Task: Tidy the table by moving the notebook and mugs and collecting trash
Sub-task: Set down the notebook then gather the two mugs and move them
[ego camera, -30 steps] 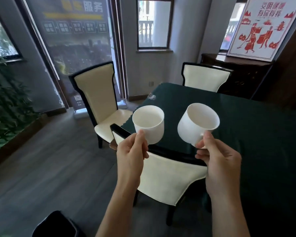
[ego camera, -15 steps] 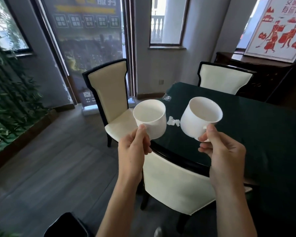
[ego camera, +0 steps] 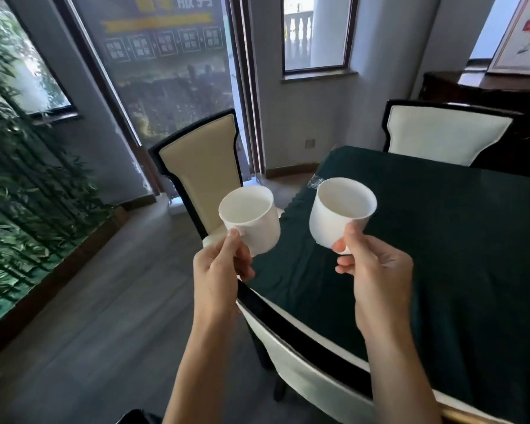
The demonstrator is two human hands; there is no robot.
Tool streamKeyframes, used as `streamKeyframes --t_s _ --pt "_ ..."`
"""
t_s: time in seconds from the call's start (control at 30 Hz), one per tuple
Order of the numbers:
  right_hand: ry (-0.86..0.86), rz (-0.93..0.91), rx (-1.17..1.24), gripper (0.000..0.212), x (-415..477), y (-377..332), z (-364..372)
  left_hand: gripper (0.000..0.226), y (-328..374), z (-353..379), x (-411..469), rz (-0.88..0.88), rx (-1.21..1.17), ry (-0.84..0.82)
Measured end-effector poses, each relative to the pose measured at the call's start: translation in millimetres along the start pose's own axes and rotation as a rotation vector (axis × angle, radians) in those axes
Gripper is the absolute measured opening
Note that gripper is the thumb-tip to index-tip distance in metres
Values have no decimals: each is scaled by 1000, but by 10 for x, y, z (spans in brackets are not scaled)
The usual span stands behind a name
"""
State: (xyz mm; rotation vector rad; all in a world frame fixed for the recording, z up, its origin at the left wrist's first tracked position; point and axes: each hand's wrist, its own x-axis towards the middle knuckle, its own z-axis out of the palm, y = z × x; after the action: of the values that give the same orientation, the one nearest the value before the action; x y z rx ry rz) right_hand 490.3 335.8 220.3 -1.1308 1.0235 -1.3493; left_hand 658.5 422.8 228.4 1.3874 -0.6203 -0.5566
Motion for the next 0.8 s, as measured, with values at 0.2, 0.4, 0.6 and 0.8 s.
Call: streamKeyframes --t_s 0.2,0.4,0.6,0.8 --pt "-28 69 -23 38 289 206 146 54 -119 173 355 -31 28 11" --pt "-18 95 -68 39 642 441 240 52 -421 293 733 -75 17 9" --pt "57 148 -103 38 1057 697 424 53 -705 331 1341 -130 66 -80" --pt "133 250 -181 36 1414 1066 632 55 -1111 341 1976 -263 125 -196"
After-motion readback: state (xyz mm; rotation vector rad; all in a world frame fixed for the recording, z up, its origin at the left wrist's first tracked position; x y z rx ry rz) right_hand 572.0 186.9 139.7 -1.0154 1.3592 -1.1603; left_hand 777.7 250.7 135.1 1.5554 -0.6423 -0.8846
